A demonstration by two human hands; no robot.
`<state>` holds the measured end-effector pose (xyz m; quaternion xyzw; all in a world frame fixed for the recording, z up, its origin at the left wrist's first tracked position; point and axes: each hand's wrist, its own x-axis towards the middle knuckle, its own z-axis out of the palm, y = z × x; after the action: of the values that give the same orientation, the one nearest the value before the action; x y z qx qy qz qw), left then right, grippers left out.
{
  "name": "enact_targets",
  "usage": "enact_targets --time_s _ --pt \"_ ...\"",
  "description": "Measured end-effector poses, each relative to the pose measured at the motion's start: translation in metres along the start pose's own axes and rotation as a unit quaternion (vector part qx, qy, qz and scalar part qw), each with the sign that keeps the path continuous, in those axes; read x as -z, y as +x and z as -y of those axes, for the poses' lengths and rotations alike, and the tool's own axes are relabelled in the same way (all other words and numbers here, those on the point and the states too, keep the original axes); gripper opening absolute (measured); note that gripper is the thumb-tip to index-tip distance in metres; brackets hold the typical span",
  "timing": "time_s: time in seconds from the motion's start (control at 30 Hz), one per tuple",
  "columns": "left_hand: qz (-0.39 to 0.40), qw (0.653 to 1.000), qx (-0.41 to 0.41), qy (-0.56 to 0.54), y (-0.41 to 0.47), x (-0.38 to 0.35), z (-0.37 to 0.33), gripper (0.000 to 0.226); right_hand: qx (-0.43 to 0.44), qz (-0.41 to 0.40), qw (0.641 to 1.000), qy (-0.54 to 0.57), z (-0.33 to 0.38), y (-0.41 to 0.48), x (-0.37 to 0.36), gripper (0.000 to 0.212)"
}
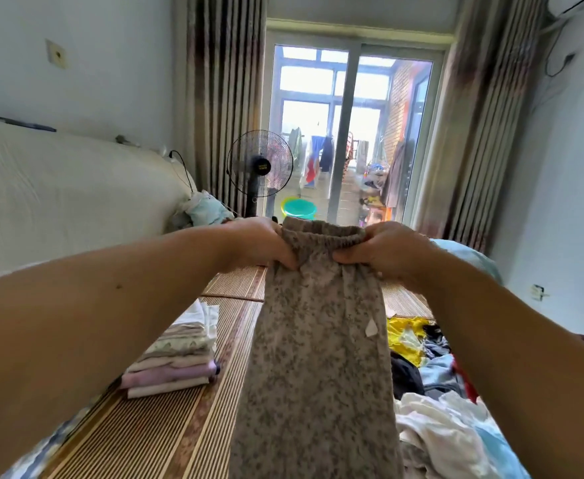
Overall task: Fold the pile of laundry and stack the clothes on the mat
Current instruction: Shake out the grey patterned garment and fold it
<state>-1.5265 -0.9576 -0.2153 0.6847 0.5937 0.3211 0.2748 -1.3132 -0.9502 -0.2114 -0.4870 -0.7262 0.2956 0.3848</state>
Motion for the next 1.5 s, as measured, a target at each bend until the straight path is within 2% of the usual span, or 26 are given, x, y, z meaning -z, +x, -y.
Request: enact_targets --time_s 0.1,0.17,0.2,0.23,0.3,0.4,0.5,0.63,0.67,0.77,0.9,0.97,1.03,1.13,1.23,1.33,1.43,1.5 --pt "0.031 0.993 0.104 0.038 0.024 -0.016 0.019 0.015 -0.093 0.044 0.993 -0.054 -0.017 0.021 -0.016 0.011" --pt "0.002 0.993 0.115 -0.007 0.040 -0.025 0.026 0.011 -0.108 0.036 0.993 -0.028 -0.026 0.040 -0.030 0.007" --pt "-0.020 0.994 0.102 -0.022 0.046 -0.029 0.026 0.008 -0.085 0.014 0.996 -0.031 -0.031 0.048 -0.035 0.001" --pt "-0.052 0.995 0.077 -0.025 0.059 -0.027 0.029 0.007 -0.048 -0.008 0.998 -0.036 -0.036 0.064 -0.041 0.008" --pt "-0.120 0.992 0.007 -0.022 0.076 -0.022 0.028 0.018 0.006 -0.059 0.998 -0.027 -0.042 0.079 -0.047 0.020" --pt "-0.192 0.973 -0.126 -0.027 0.090 -0.013 0.025 0.023 0.059 -0.097 0.992 0.056 -0.048 0.090 -0.052 0.018" --pt "-0.222 0.945 -0.239 0.033 0.098 -0.007 0.026 0.014 0.093 -0.115 0.981 0.128 -0.049 0.096 -0.055 0.011" --pt "-0.219 0.933 -0.282 0.038 0.083 -0.013 0.038 0.015 0.117 -0.110 0.974 0.157 -0.056 0.079 -0.063 0.022" --pt "-0.208 0.937 -0.275 0.054 0.074 -0.018 0.046 0.012 0.106 -0.099 0.980 0.138 -0.063 0.069 -0.067 0.021" --pt "-0.146 0.963 -0.206 0.088 0.038 -0.037 0.081 0.024 0.045 -0.017 0.993 0.104 -0.094 0.031 -0.085 0.025" --pt "0.007 0.997 -0.050 0.052 -0.025 -0.082 0.141 0.036 -0.047 0.134 0.971 0.191 -0.142 -0.043 -0.126 0.026" --pt "0.061 0.997 -0.006 0.046 -0.052 -0.111 0.166 0.035 -0.086 0.127 0.973 0.172 -0.164 -0.084 -0.147 0.025" --pt "0.082 0.993 0.023 0.080 -0.081 -0.135 0.183 0.031 -0.104 0.114 0.982 0.111 -0.185 -0.123 -0.165 0.027" --pt "0.107 0.980 0.038 0.163 -0.121 -0.158 0.208 0.006 -0.127 0.151 0.979 0.044 -0.205 -0.168 -0.183 0.029" --pt "0.136 0.961 0.032 0.239 -0.153 -0.167 0.223 0.019 -0.101 0.167 0.978 -0.079 -0.210 -0.193 -0.188 0.023" --pt "0.150 0.953 0.017 0.262 -0.174 -0.166 0.228 0.027 -0.070 0.180 0.967 -0.165 -0.207 -0.207 -0.185 0.024" --pt "0.209 0.945 -0.017 0.252 -0.189 -0.158 0.233 0.022 -0.075 0.235 0.953 -0.174 -0.199 -0.218 -0.179 0.014" --pt "0.271 0.940 0.010 0.204 -0.196 -0.150 0.231 0.019 -0.090 0.274 0.949 -0.125 -0.191 -0.220 -0.175 0.010"
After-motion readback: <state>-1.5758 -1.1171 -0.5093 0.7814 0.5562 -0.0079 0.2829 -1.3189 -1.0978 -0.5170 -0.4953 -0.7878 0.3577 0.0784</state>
